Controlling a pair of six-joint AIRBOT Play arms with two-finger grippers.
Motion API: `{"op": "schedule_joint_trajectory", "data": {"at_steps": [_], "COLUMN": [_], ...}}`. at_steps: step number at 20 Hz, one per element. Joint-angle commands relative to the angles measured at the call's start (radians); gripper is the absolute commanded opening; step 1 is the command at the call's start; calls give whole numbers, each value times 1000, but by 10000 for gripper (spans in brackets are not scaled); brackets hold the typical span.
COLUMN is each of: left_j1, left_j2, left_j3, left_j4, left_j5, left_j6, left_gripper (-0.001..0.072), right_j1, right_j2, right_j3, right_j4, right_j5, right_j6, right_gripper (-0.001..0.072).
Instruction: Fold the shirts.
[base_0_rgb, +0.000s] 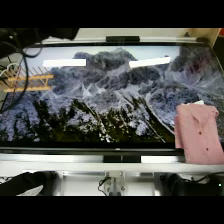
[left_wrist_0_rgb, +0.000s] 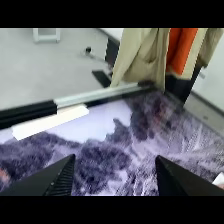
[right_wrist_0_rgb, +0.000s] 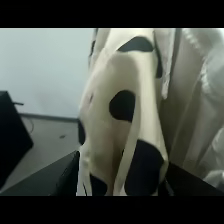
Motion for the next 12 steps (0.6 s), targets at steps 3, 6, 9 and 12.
{"op": "schedule_joint_trajectory", "data": {"at_steps": [3,6,9,12], "left_j1": [1,1,2,2], "left_j2": [-43,-44,-53,-64], "left_j3": [0,0,0,-44], "left_j4": [50,109,221,285], "left_j5": [-147,-176,-328,-565], "left_j6": [1,1,0,-26], "left_gripper": [602,602,598,596], "right_j1": [-2,21,211,597], "right_j2": [51,50,50,50], "right_j3": [-1,-2,-18,-116], "right_j4": [-197,-195,-200,-310], "right_j5": [460,615,736,787], "right_j6": [291,317,330,332], "right_gripper": [535,535,528,528]}}
